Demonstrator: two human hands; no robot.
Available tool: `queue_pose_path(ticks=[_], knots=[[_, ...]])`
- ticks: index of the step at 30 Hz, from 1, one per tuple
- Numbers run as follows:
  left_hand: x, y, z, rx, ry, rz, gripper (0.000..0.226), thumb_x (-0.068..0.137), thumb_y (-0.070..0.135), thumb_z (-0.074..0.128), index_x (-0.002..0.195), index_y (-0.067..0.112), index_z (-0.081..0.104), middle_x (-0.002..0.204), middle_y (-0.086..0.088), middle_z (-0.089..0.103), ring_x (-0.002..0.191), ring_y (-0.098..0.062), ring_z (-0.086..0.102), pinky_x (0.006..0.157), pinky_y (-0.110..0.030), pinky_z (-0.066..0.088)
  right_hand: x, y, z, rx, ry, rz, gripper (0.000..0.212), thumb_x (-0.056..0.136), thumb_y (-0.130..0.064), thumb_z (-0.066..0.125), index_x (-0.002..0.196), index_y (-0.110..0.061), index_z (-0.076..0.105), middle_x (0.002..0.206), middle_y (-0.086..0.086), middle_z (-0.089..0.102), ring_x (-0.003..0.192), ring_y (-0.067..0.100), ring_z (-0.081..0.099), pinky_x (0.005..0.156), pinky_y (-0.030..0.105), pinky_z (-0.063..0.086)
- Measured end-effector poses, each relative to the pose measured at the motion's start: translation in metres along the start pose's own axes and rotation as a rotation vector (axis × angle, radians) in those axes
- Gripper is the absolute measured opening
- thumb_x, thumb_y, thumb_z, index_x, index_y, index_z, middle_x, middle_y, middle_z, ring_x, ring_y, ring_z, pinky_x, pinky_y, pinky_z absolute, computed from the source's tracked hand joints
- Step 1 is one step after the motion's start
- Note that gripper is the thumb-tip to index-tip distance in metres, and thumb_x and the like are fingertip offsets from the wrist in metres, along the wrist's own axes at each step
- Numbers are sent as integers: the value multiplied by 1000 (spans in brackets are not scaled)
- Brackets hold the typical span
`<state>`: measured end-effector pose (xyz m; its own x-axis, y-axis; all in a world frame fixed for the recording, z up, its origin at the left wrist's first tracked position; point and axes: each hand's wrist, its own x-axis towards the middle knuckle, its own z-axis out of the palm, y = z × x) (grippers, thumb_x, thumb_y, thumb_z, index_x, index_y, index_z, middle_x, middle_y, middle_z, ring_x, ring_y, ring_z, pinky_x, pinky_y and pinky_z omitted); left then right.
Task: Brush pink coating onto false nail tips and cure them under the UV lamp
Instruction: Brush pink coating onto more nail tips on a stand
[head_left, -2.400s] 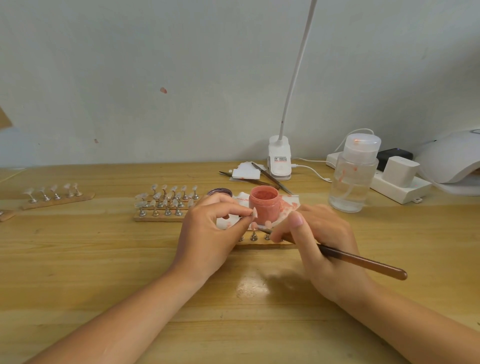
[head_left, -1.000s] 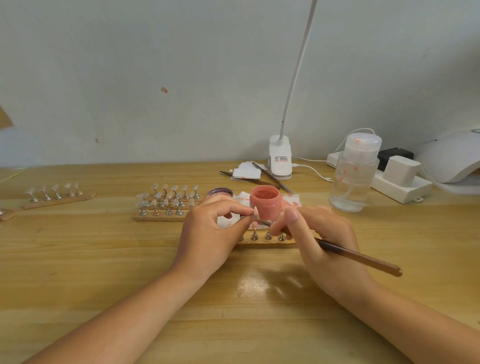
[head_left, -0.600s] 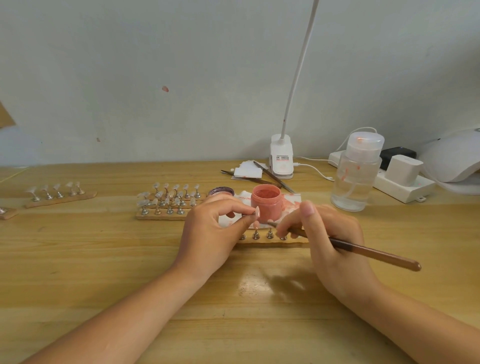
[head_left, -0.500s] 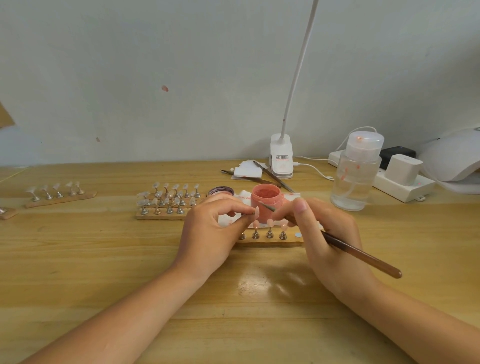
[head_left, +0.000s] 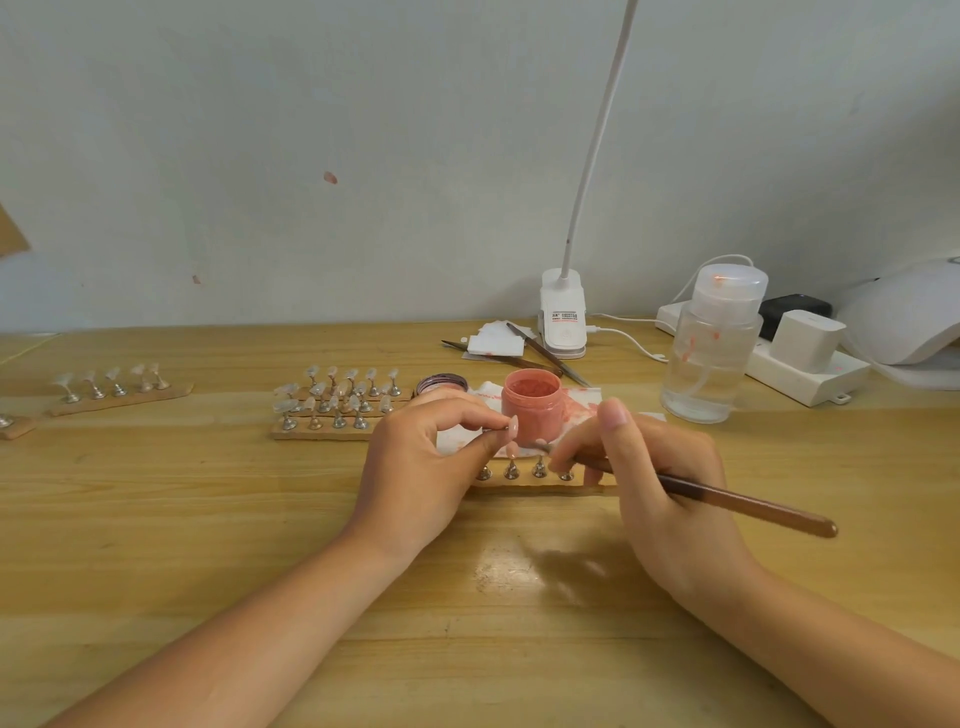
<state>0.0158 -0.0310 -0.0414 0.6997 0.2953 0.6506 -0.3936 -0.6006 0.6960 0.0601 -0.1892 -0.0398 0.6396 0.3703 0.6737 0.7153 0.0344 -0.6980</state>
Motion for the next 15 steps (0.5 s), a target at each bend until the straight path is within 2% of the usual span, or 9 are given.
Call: queue_pose_path(ticks=[3,8,12,15], knots=[[0,0,0,-1,-3,3,29,69,3,74,71,31,66,73,14,64,79,7,59,75,-3,39,2,0,1,-45,-10,-16,46,90,-38,34,71,-12,67,70,-21,62,73,-2,59,66,9,40],[0,1,-1,-4,-10,-4,31,70,2,74,70,31,65,71,15,64,79,9,58,75,-2,38,-1,2,0,19,-45,17,51,90,-40,35,65,-11,68,67,-3,66,67,9,61,63,22,46],[-1,3,-1,-8,-12,-14,23,71,4,72,75,27,69,80,11,66,83,8,59,76,-2,38,2,1,0,-64,17,-30,45,91,-38,34,71,-15,68,72,-13,65,74,8,61,67,25,47],[-1,3,-2,-16,-6,-45,24,74,7,71,79,30,68,89,10,65,89,7,57,78,-3,38,2,0,0,-63,29,-38,44,91,-36,35,74,-13,69,78,-18,65,79,7,62,71,29,49]])
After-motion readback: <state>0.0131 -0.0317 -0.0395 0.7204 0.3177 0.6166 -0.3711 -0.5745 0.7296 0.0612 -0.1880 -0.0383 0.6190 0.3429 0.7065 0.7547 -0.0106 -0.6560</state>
